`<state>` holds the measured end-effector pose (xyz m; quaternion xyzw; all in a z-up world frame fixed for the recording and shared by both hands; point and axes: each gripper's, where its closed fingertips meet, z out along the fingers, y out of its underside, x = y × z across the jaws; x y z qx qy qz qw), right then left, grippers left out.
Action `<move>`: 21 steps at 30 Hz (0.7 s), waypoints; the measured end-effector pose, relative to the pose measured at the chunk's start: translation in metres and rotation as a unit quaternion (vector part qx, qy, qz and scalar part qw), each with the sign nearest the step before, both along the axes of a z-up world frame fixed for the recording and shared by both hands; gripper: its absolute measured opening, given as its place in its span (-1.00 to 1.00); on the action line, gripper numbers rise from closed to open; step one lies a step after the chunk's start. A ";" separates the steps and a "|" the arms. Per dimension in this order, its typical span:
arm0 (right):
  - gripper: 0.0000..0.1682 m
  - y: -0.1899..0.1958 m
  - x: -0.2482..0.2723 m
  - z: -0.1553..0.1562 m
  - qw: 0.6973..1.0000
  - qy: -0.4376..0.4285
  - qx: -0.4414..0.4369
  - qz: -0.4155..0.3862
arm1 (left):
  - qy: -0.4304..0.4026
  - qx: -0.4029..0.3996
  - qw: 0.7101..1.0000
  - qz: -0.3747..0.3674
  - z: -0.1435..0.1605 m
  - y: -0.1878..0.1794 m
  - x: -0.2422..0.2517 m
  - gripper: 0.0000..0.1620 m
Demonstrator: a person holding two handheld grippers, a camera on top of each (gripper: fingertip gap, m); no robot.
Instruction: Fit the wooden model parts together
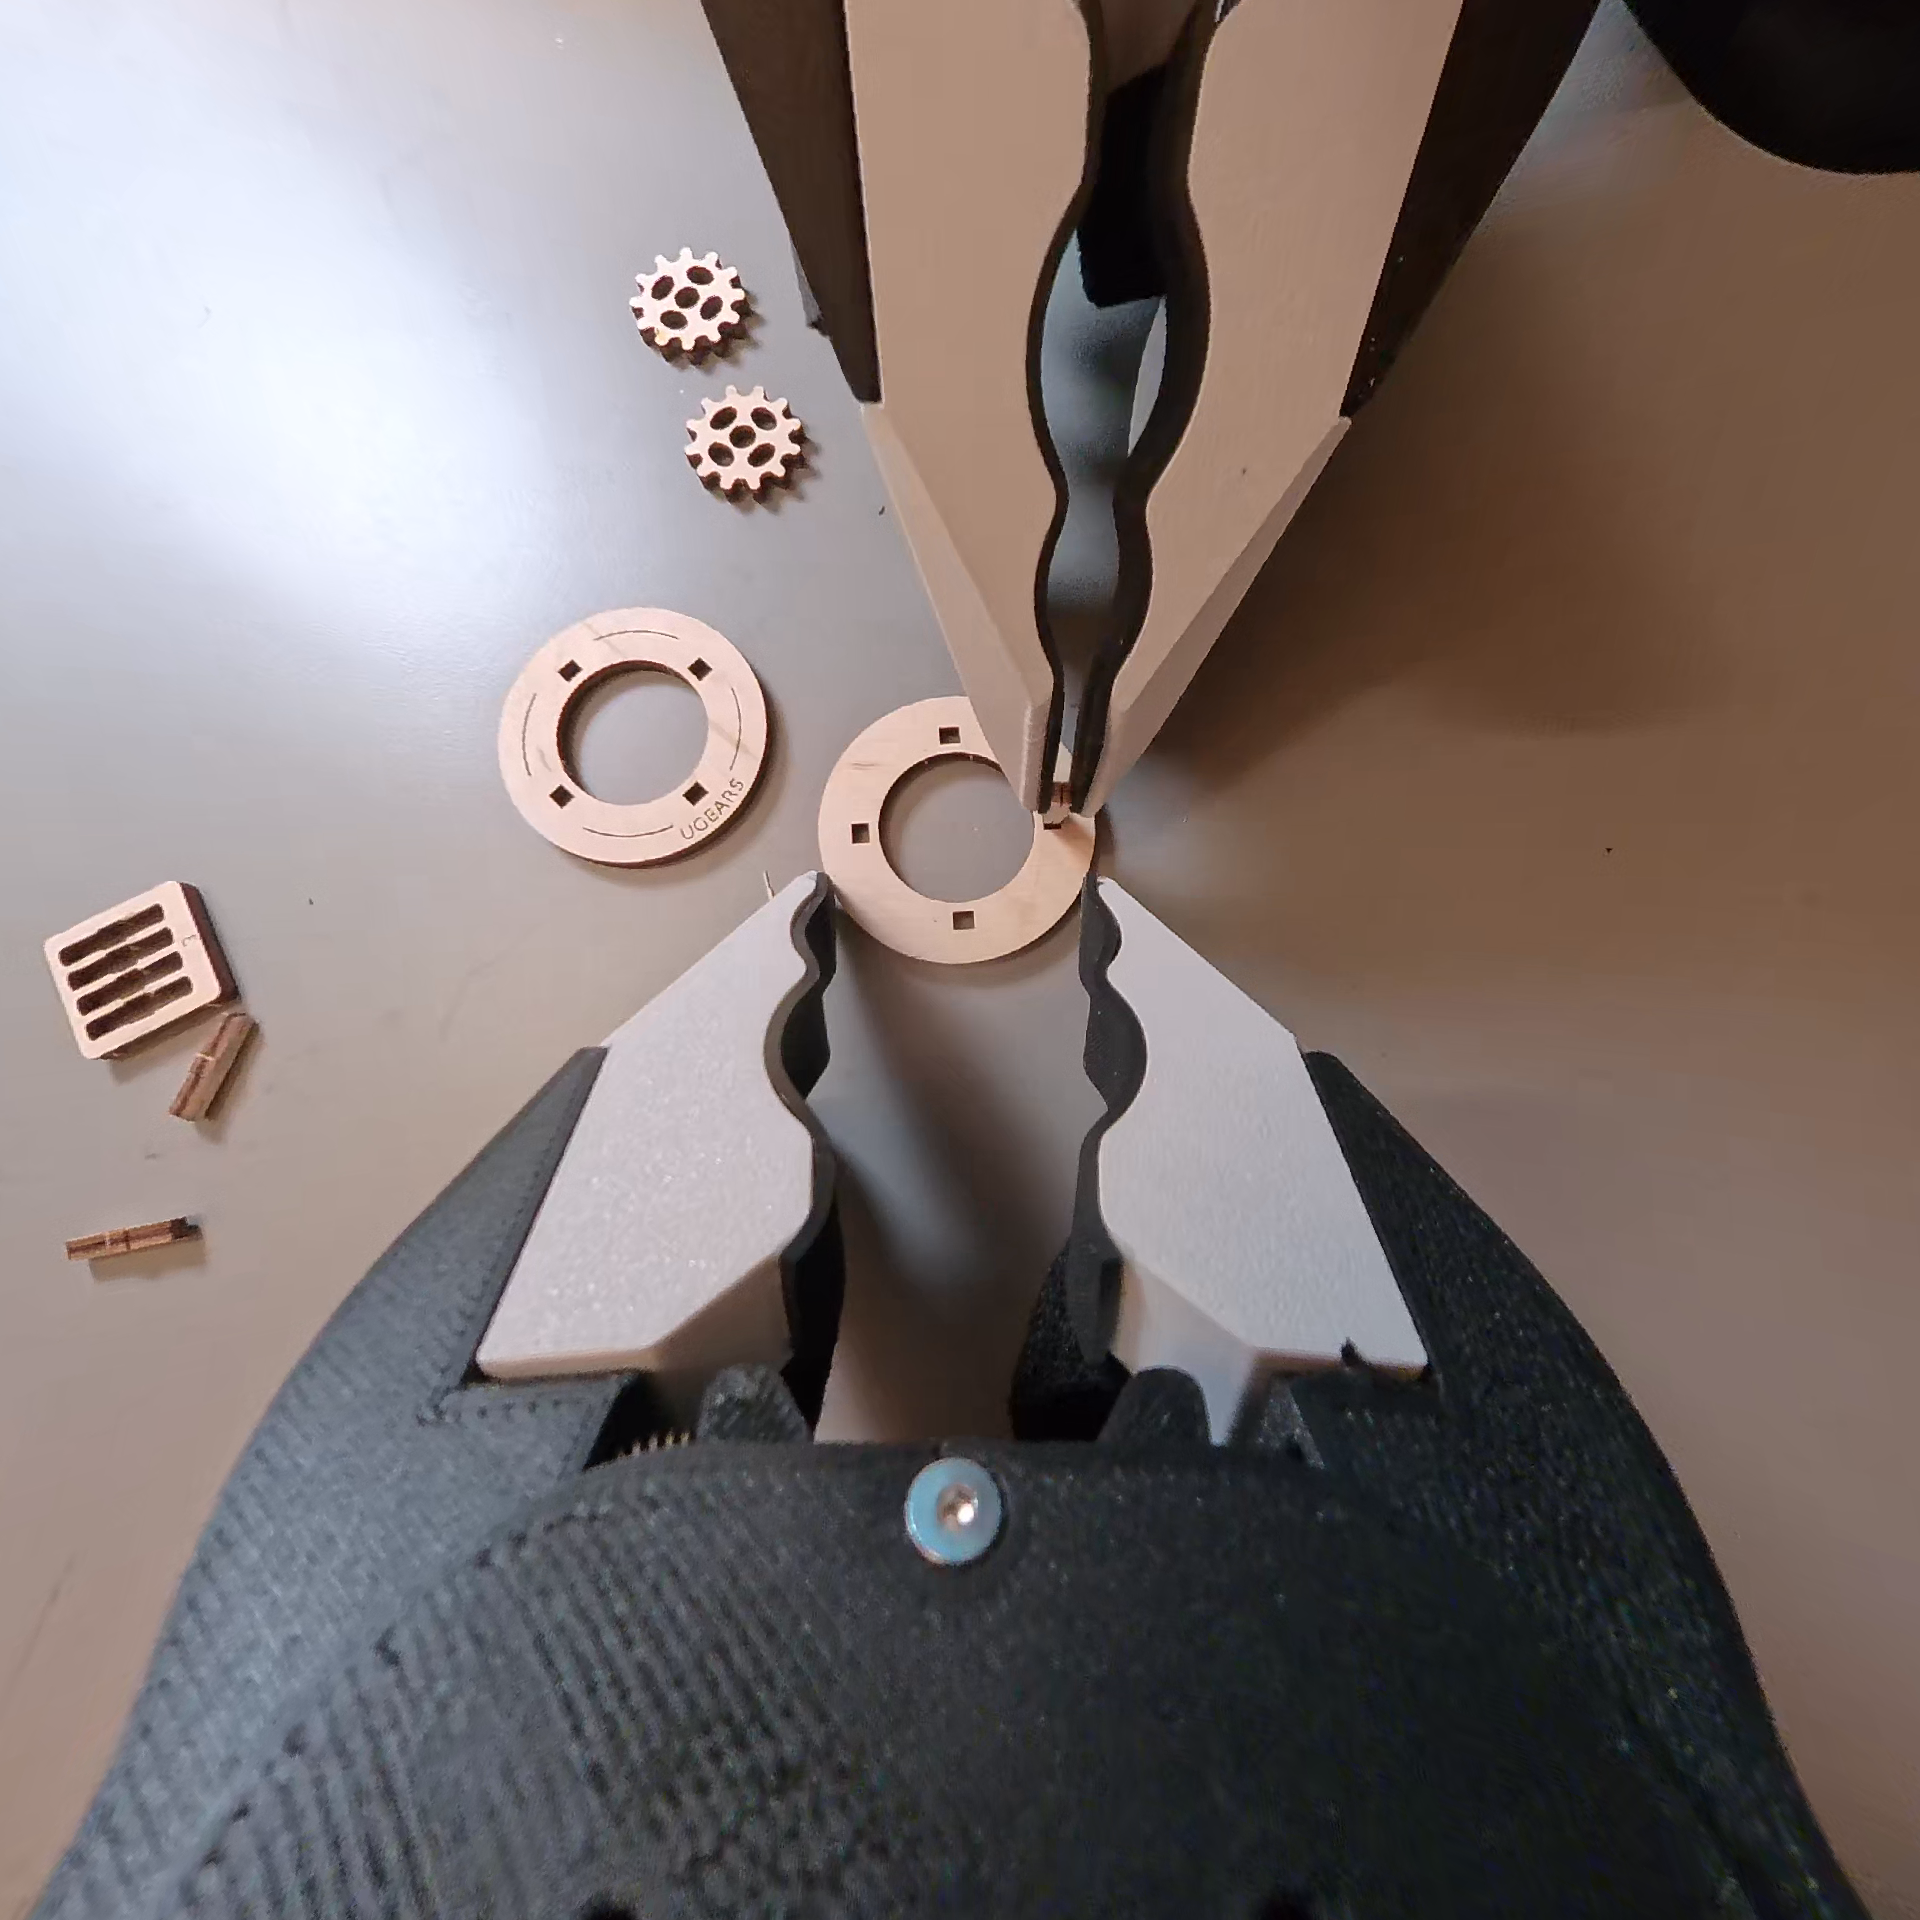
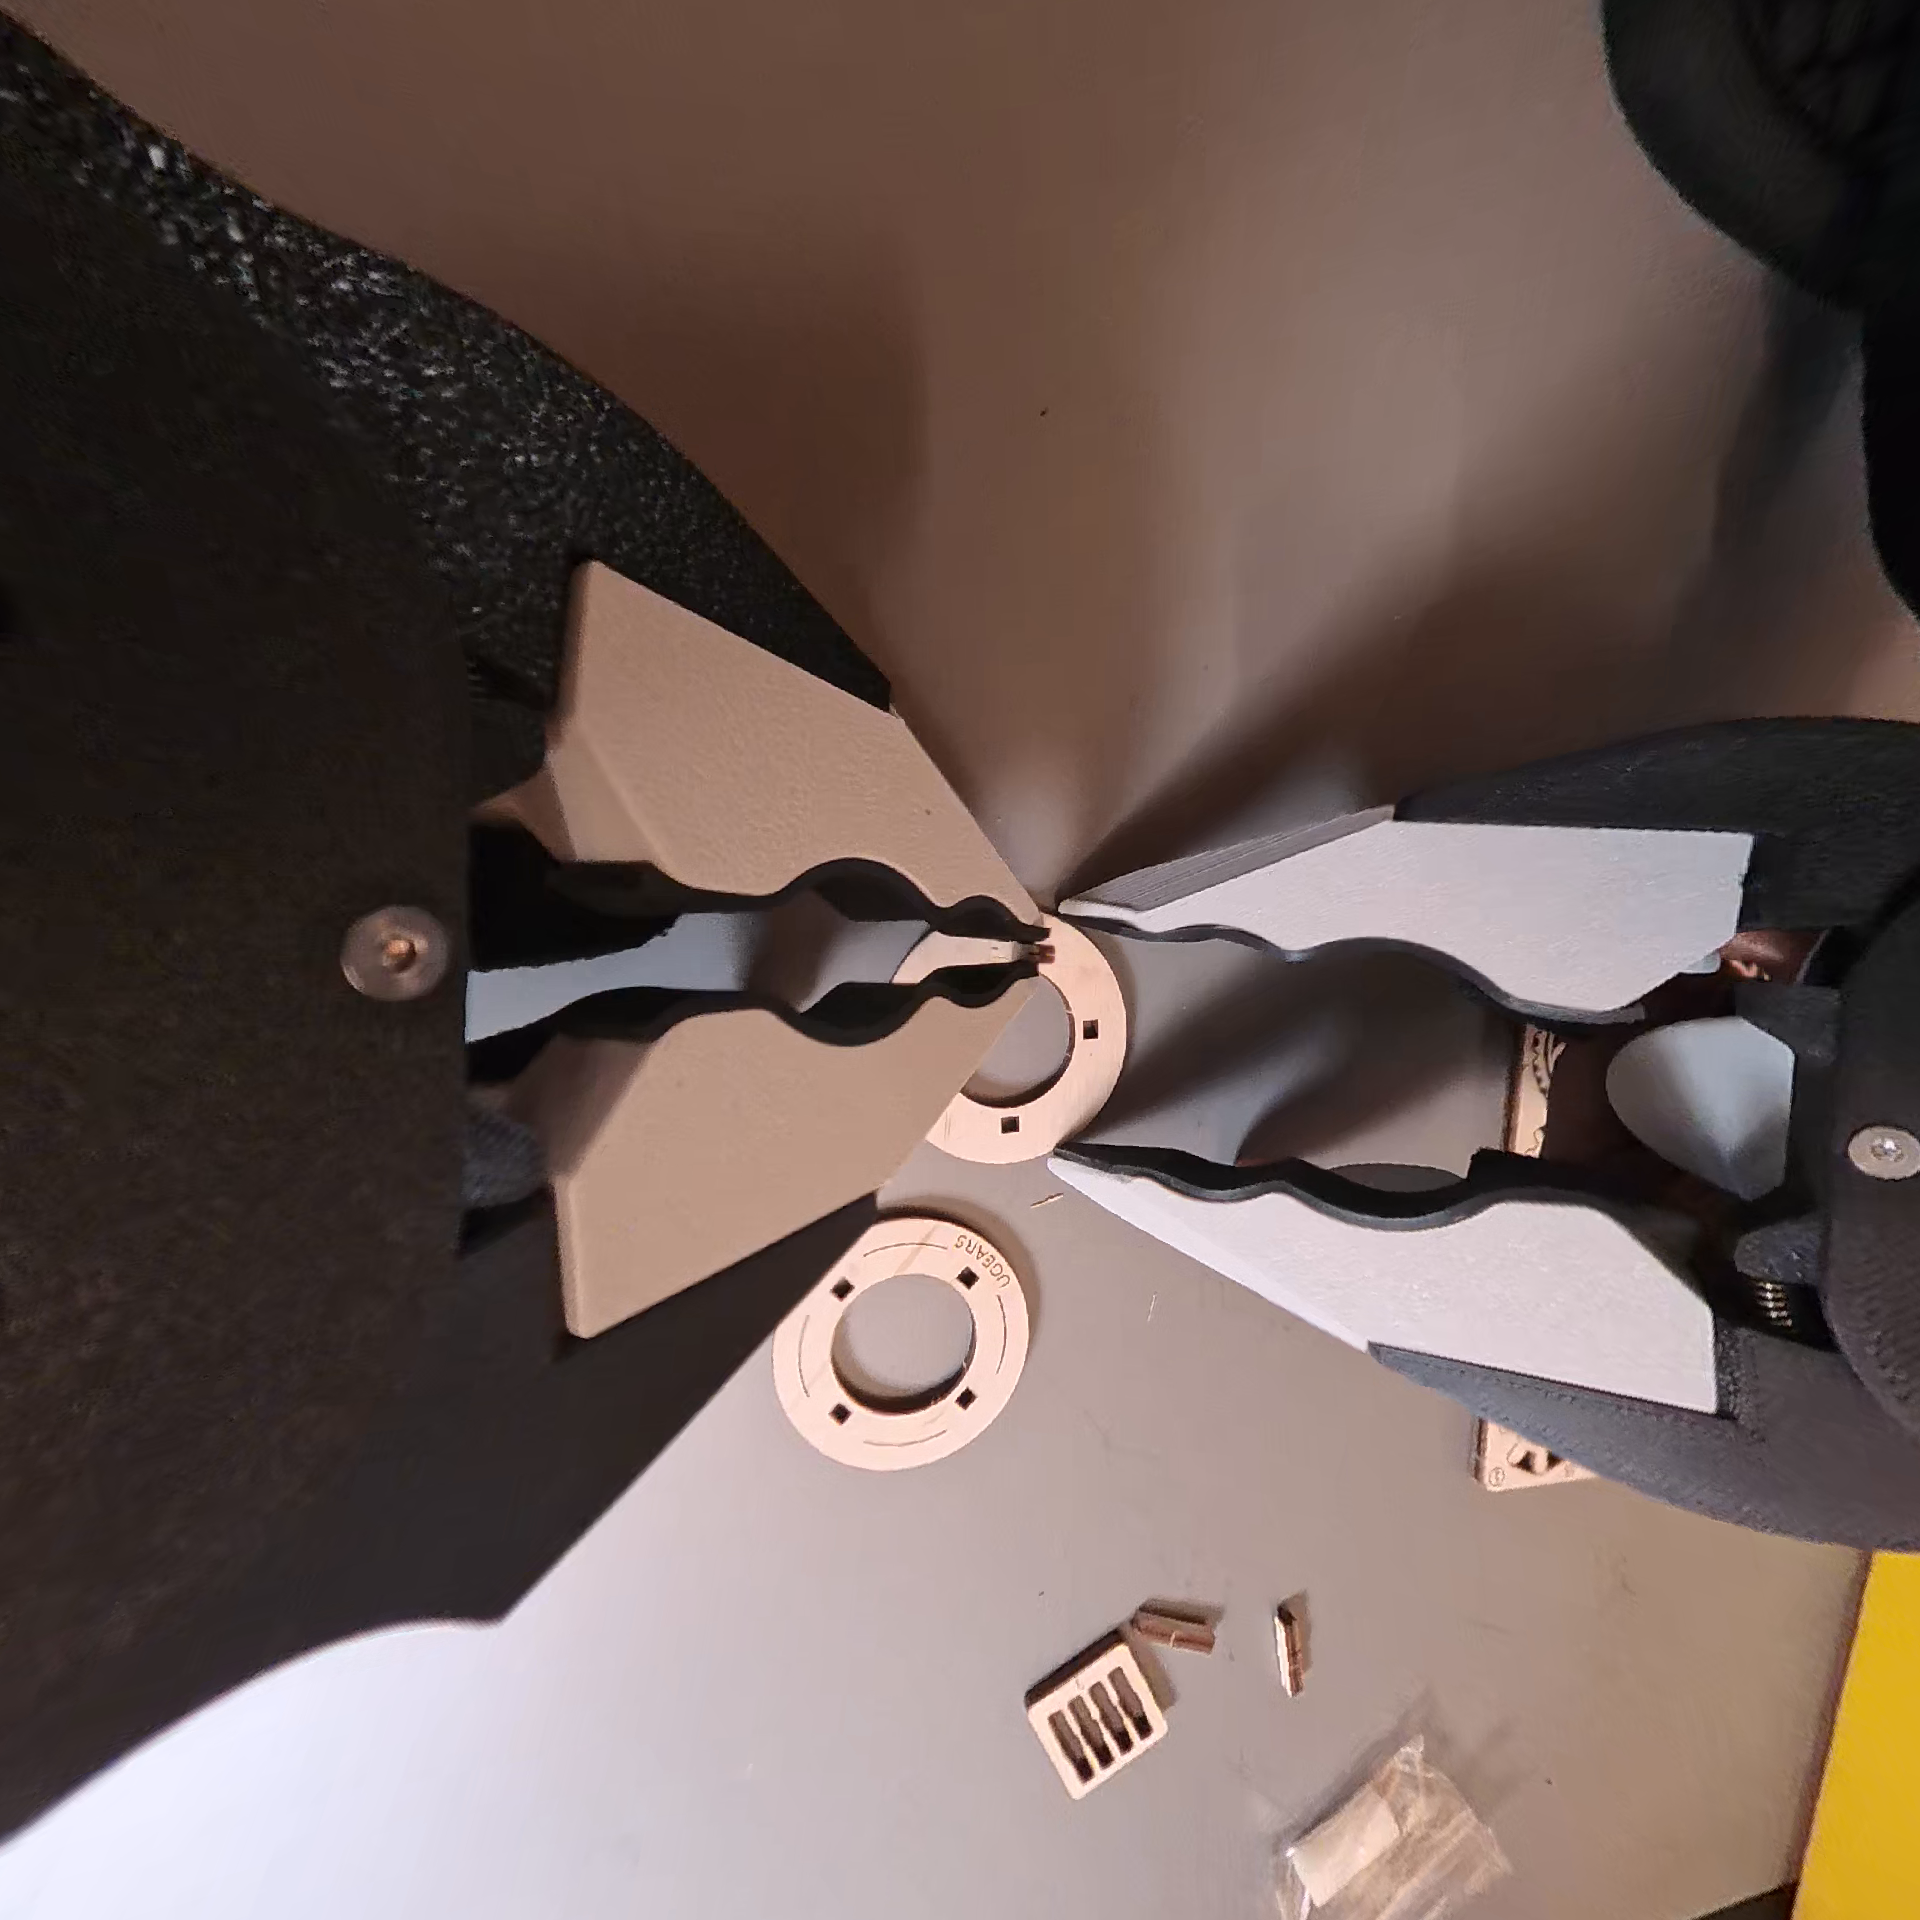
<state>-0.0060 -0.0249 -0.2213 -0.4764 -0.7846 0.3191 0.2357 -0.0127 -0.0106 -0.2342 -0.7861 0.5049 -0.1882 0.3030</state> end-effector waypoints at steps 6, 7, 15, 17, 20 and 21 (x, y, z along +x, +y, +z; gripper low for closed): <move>-0.98 -0.001 -0.002 0.000 1.000 0.008 -0.006 0.009 | -0.003 0.000 1.000 0.001 0.000 0.000 -0.001 -0.43; -0.99 0.000 -0.001 0.001 1.000 0.007 -0.003 0.009 | -0.004 0.000 1.000 0.000 0.000 0.000 -0.001 -0.43; -0.98 -0.001 -0.003 0.005 0.999 0.032 -0.036 0.004 | -0.005 0.000 1.000 -0.001 0.000 0.000 -0.001 -0.43; -0.98 0.000 -0.003 0.005 0.999 0.028 -0.037 0.002 | -0.005 0.000 1.000 -0.001 0.000 0.000 0.000 -0.43; -0.98 -0.001 -0.001 0.003 0.999 0.025 -0.038 0.006 | -0.004 0.001 1.000 -0.002 0.000 0.000 0.000 -0.43; -0.98 -0.002 -0.001 0.003 0.999 0.025 -0.040 0.006 | -0.003 0.002 1.000 -0.002 0.000 0.000 0.000 -0.43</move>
